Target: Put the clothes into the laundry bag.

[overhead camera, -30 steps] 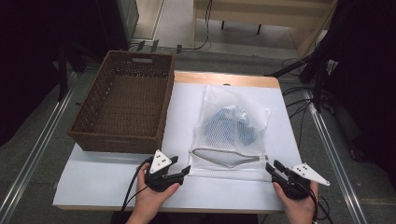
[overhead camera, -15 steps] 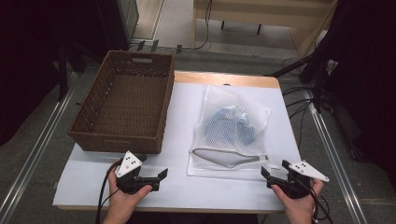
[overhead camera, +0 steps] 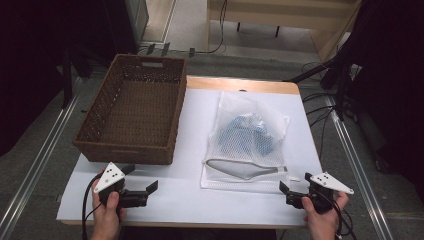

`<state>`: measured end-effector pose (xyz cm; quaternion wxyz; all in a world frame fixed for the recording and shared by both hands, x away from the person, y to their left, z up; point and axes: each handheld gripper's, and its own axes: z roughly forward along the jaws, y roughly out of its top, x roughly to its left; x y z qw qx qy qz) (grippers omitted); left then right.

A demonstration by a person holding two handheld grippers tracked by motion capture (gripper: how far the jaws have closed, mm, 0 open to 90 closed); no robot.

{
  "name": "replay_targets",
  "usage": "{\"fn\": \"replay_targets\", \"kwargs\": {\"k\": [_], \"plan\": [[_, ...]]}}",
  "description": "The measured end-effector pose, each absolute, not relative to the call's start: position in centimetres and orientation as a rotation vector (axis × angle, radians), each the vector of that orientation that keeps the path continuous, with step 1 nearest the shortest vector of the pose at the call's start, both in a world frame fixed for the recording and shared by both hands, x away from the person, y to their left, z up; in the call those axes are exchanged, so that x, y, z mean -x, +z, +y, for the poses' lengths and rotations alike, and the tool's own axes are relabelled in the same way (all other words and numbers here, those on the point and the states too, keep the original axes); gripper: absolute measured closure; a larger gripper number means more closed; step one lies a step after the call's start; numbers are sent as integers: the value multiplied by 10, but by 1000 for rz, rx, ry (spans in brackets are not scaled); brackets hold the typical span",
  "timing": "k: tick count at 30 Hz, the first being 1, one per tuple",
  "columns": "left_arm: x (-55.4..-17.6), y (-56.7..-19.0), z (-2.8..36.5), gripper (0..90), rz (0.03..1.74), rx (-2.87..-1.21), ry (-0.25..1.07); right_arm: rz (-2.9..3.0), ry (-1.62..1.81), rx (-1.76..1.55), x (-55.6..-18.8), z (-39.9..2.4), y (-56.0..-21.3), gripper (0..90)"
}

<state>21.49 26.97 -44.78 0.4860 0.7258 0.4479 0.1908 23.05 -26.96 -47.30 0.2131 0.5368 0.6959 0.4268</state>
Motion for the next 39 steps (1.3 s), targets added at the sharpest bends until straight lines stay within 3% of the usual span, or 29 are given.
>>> {"fn": "replay_targets", "kwargs": {"k": [16, 39], "plan": [[-212, -448, 322, 0, 1155, -1717, 486, 1930, 1159, -1498, -232, -272, -475, 0], [-209, -444, 361, 0, 1206, -1659, 514, 1921, 1165, -1520, -232, -277, -476, 0]]}}
